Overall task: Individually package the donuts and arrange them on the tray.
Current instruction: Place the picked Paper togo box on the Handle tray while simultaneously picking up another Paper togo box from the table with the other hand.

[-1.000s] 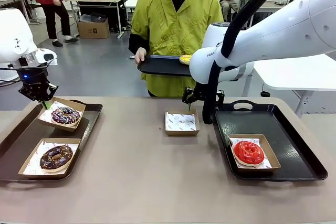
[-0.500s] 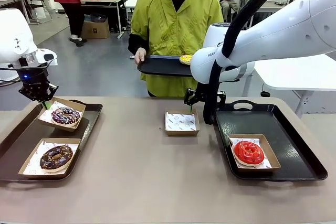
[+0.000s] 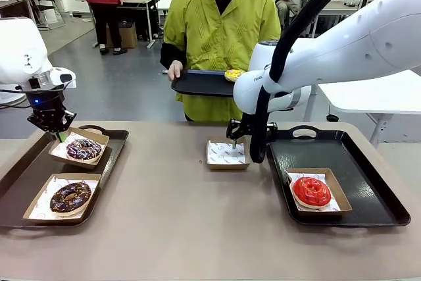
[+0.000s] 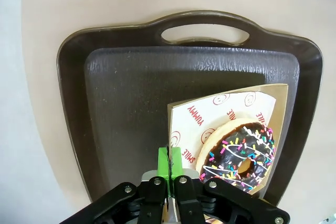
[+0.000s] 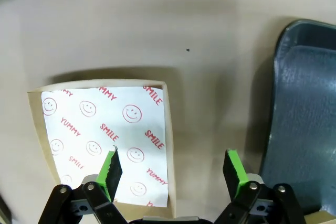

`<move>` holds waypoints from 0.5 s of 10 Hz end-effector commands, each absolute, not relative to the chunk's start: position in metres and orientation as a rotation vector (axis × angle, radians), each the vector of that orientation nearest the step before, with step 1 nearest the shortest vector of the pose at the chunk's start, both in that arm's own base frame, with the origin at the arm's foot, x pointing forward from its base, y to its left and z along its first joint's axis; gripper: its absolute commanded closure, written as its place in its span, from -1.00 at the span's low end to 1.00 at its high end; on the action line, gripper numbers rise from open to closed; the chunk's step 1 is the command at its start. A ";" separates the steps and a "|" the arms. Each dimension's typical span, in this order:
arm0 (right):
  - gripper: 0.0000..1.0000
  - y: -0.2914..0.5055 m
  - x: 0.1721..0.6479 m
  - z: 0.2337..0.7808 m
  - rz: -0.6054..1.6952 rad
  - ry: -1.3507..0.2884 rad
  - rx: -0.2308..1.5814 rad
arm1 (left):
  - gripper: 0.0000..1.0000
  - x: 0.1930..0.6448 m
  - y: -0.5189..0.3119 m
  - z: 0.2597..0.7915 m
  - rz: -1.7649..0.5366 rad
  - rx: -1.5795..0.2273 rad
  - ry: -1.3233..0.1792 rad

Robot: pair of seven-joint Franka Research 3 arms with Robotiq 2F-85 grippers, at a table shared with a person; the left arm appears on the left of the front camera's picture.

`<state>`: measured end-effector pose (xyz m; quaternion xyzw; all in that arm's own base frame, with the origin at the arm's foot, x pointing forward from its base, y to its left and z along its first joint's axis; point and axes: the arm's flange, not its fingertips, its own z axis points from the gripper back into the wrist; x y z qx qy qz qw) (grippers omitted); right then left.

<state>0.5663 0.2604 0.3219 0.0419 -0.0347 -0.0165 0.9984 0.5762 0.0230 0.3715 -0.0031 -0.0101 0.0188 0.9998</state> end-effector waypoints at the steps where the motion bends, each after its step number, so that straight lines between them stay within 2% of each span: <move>1: -1.00 0.266 0.576 0.317 -0.036 -0.089 0.061 | 0.98 0.584 0.022 0.374 0.057 0.014 -0.021; 3: -1.00 0.267 0.576 0.316 -0.038 -0.086 0.059 | 0.98 0.586 0.023 0.373 0.051 0.006 -0.021; 4: -0.31 0.267 0.576 0.316 -0.033 -0.085 0.061 | 0.05 0.585 0.023 0.373 0.049 -0.002 -0.021; 5: 0.18 0.267 0.575 0.317 -0.030 -0.084 0.061 | -0.21 0.585 0.023 0.374 0.041 -0.005 -0.025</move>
